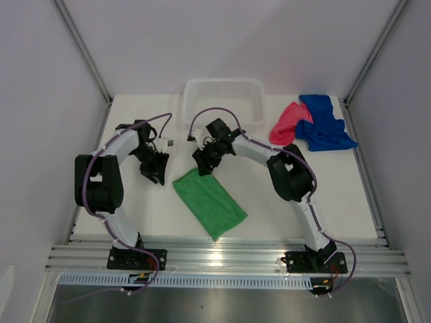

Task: Roll the towels
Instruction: Fold the towel

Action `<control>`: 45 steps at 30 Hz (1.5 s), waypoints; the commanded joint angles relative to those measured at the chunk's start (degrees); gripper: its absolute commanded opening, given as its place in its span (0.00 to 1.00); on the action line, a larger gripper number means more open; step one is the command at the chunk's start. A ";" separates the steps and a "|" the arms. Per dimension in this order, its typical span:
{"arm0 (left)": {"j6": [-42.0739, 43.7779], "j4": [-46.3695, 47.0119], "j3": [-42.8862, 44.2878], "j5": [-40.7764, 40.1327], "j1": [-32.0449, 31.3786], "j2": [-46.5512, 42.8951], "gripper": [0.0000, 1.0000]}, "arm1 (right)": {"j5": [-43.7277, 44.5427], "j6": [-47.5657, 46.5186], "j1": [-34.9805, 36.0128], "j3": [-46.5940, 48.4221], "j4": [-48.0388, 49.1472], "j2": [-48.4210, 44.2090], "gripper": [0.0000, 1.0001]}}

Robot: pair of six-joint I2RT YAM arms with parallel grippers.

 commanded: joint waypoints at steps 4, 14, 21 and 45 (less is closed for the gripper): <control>-0.76 0.15 1.14 -0.37 0.22 -0.70 0.40 | -3.49 -2.24 -0.54 7.41 -8.89 4.17 0.56; -0.06 -0.73 2.99 -0.63 -0.13 -2.90 0.33 | -6.12 4.86 -1.33 10.17 -10.67 6.90 0.00; 0.29 -0.64 7.81 -0.89 -4.78 -0.18 0.32 | -3.58 22.41 -7.04 -14.29 7.15 -6.26 0.00; -2.52 1.02 35.08 0.07 -26.06 24.00 0.37 | 4.25 32.66 -17.77 -36.42 25.02 -22.27 0.31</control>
